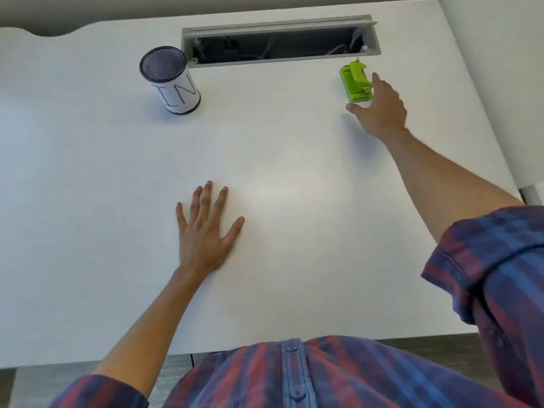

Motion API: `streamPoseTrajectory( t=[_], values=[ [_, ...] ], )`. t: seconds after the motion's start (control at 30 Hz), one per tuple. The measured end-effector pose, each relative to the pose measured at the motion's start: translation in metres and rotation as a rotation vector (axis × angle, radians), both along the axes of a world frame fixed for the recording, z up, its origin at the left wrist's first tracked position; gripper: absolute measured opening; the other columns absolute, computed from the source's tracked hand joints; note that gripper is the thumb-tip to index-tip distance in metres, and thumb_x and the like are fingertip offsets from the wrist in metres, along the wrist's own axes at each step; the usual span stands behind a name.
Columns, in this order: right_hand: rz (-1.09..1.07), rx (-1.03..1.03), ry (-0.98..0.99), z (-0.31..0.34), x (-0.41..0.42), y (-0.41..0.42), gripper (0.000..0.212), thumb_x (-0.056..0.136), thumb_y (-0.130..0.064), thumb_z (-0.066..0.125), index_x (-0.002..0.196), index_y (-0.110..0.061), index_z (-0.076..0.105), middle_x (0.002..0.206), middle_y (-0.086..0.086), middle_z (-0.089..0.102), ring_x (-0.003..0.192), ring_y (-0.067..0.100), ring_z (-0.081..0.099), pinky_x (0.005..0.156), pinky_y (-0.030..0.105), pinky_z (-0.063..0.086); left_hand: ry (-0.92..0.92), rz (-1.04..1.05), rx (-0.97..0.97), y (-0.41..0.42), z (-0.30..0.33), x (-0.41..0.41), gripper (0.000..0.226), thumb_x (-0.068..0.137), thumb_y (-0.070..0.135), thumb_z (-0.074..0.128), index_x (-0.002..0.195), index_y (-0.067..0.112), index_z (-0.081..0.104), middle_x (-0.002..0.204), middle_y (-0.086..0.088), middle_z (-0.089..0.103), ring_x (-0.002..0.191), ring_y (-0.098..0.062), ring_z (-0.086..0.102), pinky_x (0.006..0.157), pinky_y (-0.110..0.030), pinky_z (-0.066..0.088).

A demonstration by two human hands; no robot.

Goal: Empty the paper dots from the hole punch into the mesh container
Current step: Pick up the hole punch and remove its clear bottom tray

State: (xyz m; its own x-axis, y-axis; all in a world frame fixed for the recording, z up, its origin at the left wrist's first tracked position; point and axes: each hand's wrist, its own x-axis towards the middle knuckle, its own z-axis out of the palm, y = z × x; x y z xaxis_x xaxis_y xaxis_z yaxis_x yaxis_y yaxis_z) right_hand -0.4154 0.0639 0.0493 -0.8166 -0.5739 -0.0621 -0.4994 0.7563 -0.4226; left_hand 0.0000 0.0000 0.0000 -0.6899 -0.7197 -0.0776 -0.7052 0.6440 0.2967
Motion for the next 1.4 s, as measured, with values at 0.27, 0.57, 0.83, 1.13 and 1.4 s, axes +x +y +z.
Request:
streamPoseTrajectory(
  t=[0.27,0.57,0.83,1.13,1.4],
  values=[
    [-0.090,-0.008,0.099,-0.005,-0.007,-0.024,0.064,0.083,-0.048,0.069,0.132,-0.011,0.050,0.127,0.016,0.056,0.116,0.038,0.055,0.089,0.045,0.045,-0.012,0.009,-0.028,-0.002,0.000,-0.002,0.071,0.094,0.064,0.029,0.157,0.030,0.020,0.167,-0.001,0.013,0.154,-0.022,0.008,0.121,-0.055,0.003],
    [-0.120,-0.106,0.102,-0.015,-0.013,-0.023,0.058,0.080,-0.042,0.073,0.124,-0.008,0.057,0.115,0.018,0.068,0.107,0.039,0.060,0.084,0.042,0.046,-0.027,0.009,-0.029,-0.004,-0.003,-0.001,0.072,0.095,0.066,0.026,0.157,0.032,0.018,0.168,-0.001,0.012,0.154,-0.022,0.007,0.121,-0.056,0.004],
    [-0.155,-0.418,-0.038,-0.020,0.029,0.001,0.053,0.078,-0.048,0.072,0.116,-0.011,0.064,0.104,0.008,0.074,0.097,0.031,0.067,0.089,0.040,0.048,-0.023,0.012,-0.022,-0.003,-0.002,-0.001,0.072,0.094,0.066,0.026,0.157,0.032,0.018,0.167,-0.001,0.013,0.154,-0.022,0.008,0.121,-0.056,0.005],
    [-0.368,-0.865,-0.753,-0.011,0.117,0.043,0.012,0.087,-0.030,0.072,0.084,-0.018,0.072,0.080,0.008,0.070,0.060,0.009,0.068,0.059,0.025,0.058,-0.004,0.012,0.022,-0.002,0.001,-0.007,0.077,0.092,0.066,0.023,0.156,0.024,0.023,0.167,-0.007,0.010,0.154,-0.026,0.003,0.120,-0.057,0.000],
    [-0.417,-0.941,-1.217,0.016,0.204,0.076,0.022,0.100,-0.029,0.050,0.101,-0.012,0.065,0.093,0.016,0.071,0.074,0.014,0.068,0.063,0.022,0.056,0.081,-0.093,0.077,0.012,0.019,-0.025,0.072,0.096,0.059,0.041,0.154,0.018,0.029,0.164,-0.006,0.023,0.153,-0.022,0.010,0.122,-0.049,0.003]
  ],
)
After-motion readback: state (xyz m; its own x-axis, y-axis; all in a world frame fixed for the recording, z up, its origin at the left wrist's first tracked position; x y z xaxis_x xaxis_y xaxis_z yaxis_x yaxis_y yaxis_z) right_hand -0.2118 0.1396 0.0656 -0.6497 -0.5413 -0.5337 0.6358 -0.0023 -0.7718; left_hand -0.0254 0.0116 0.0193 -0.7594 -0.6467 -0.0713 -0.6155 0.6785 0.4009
